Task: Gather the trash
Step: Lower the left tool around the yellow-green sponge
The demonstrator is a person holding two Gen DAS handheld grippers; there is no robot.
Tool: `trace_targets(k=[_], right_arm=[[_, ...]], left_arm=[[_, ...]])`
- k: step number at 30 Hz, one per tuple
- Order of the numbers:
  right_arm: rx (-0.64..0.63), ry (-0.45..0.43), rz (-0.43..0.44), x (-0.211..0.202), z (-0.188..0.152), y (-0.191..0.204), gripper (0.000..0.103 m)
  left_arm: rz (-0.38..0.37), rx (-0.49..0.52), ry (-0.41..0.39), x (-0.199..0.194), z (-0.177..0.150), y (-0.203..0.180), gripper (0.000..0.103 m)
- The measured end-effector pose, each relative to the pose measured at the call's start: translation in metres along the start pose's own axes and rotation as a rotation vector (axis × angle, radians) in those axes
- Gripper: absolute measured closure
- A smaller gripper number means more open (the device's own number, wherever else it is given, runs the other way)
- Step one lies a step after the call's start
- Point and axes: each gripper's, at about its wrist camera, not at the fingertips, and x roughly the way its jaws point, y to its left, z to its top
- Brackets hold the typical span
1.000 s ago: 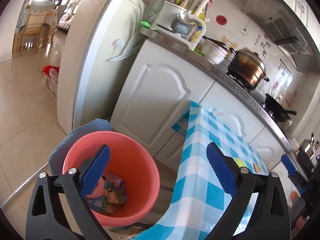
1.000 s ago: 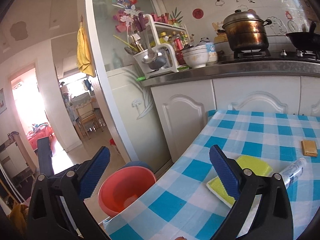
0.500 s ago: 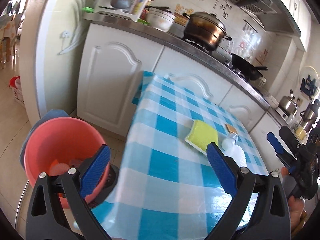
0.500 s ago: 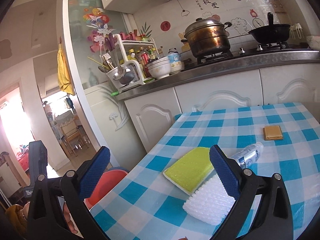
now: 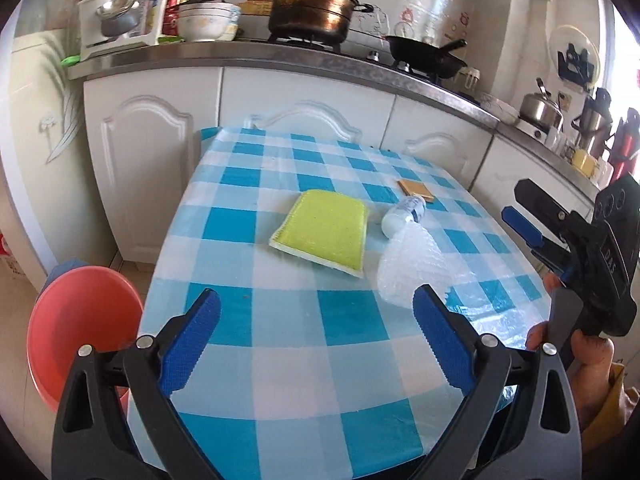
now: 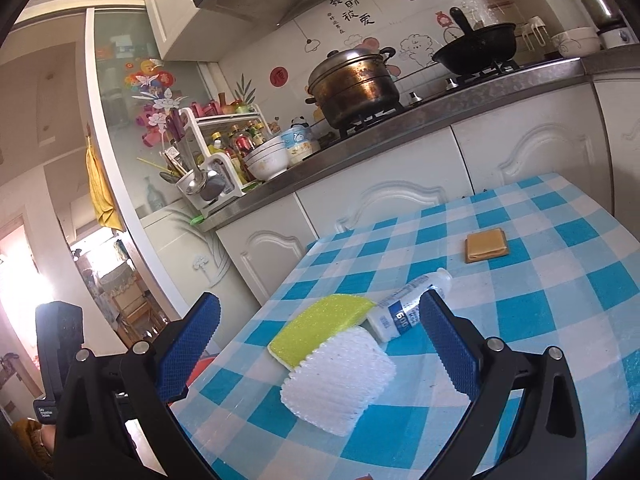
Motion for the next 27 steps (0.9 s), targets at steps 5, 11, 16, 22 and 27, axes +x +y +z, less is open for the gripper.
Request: trace_targets(k=[5, 11, 16, 22, 27], right_arm=[[0.067, -0.020, -0.021, -0.011, 0.001, -0.030, 0.005], [0.184, -0.012, -0.013, -0.018, 0.000, -0.066, 0.005], [0.243, 0.011, 0.015, -0.020, -0.005, -0.086, 0.005], [0.313, 0.042, 0.059, -0.019, -0.007, -0.101, 0.005], [0.347, 0.054, 0.096, -0.020, -0.008, -0.105, 0.005]], left_arm=[[-0.016, 0.072, 0.070, 0.018, -0.002, -0.029, 0.006], [-0.031, 0.119, 0.113, 0.038, 0.004, -0.052, 0.006], [-0.023, 0.092, 0.134, 0.060, 0.033, -0.045, 0.006], [-0.014, 0.117, 0.224, 0.103, 0.068, -0.033, 0.006], [-0.004, 0.178, 0.317, 0.143, 0.084, -0.025, 0.006]])
